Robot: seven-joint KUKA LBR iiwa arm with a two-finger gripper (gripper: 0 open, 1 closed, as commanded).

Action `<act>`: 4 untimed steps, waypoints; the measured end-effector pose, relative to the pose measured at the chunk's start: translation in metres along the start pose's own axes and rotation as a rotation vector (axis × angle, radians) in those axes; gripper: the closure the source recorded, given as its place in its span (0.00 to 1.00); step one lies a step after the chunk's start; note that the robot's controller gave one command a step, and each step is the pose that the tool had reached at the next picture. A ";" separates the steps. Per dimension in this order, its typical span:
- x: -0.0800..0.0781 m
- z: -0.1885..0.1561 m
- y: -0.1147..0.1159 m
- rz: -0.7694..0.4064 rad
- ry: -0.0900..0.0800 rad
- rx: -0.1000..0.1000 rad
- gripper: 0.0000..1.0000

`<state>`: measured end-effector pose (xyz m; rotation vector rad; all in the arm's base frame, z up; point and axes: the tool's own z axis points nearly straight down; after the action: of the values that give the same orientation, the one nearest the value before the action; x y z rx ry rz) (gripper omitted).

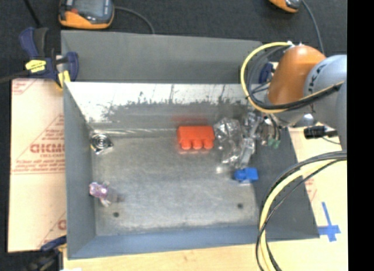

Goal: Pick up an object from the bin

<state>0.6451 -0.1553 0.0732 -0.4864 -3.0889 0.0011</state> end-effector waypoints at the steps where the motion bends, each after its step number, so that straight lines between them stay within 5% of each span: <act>1: 0.059 0.004 -0.010 0.202 -0.015 -0.006 0.00; 2: 0.058 0.003 -0.010 0.198 -0.017 -0.003 1.00; 3: 0.058 0.003 -0.010 0.196 -0.017 -0.003 0.00; 4: 0.106 0.005 -0.027 0.107 -0.015 -0.002 0.00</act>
Offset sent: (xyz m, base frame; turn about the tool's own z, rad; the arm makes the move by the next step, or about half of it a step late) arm -0.0594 0.0097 -0.0032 0.2035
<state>0.5361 -0.1489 0.0703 -0.6538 -3.0736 0.0033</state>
